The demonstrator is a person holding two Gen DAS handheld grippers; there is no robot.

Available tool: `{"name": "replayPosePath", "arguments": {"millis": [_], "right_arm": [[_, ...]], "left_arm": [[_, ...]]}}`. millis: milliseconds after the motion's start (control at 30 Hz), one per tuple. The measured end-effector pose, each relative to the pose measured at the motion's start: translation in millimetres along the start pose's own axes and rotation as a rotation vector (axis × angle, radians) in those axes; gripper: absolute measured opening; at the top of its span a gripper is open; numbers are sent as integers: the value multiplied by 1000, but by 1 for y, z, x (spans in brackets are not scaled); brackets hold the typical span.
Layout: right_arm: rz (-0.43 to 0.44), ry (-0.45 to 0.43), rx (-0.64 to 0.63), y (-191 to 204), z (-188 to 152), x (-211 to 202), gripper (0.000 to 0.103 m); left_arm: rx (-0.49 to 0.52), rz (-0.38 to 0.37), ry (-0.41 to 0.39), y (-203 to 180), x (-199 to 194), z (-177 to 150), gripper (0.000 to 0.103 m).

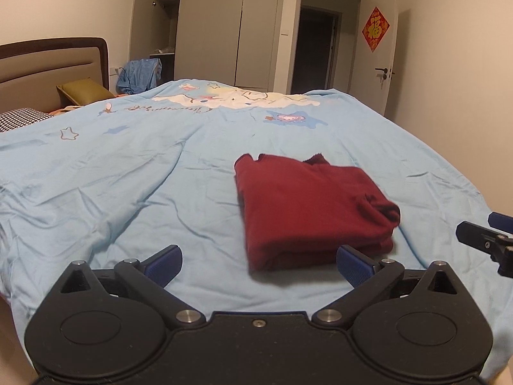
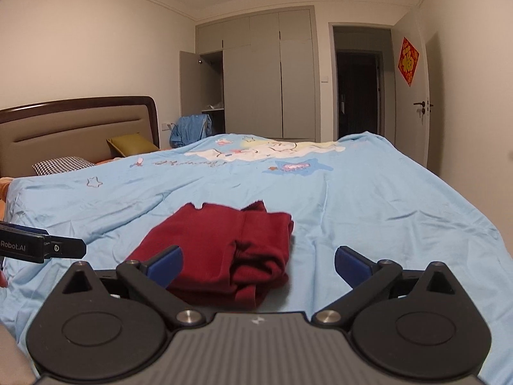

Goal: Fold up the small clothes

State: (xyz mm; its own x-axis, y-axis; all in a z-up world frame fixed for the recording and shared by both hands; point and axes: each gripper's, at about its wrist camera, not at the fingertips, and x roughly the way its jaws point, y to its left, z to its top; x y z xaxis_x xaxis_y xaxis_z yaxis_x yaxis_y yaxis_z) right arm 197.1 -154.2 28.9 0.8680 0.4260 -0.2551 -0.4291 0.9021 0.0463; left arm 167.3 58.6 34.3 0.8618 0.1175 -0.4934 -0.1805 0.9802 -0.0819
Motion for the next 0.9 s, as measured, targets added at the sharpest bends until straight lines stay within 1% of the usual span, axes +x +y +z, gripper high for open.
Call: {"name": "replayPosePath", "arguments": {"millis": [167,400,900], "right_arm": [[-13,34,2,0,-15,-11,103],[-32,76,34,-1,-32,-17,103],[-33,89,40,1,-32,-15,103]], "left_arm": [[8,24,37,5,-1,-19,102],[-7,29,54,8,-1,-24,102],[9,17,68,1,5,-25,102]]}}
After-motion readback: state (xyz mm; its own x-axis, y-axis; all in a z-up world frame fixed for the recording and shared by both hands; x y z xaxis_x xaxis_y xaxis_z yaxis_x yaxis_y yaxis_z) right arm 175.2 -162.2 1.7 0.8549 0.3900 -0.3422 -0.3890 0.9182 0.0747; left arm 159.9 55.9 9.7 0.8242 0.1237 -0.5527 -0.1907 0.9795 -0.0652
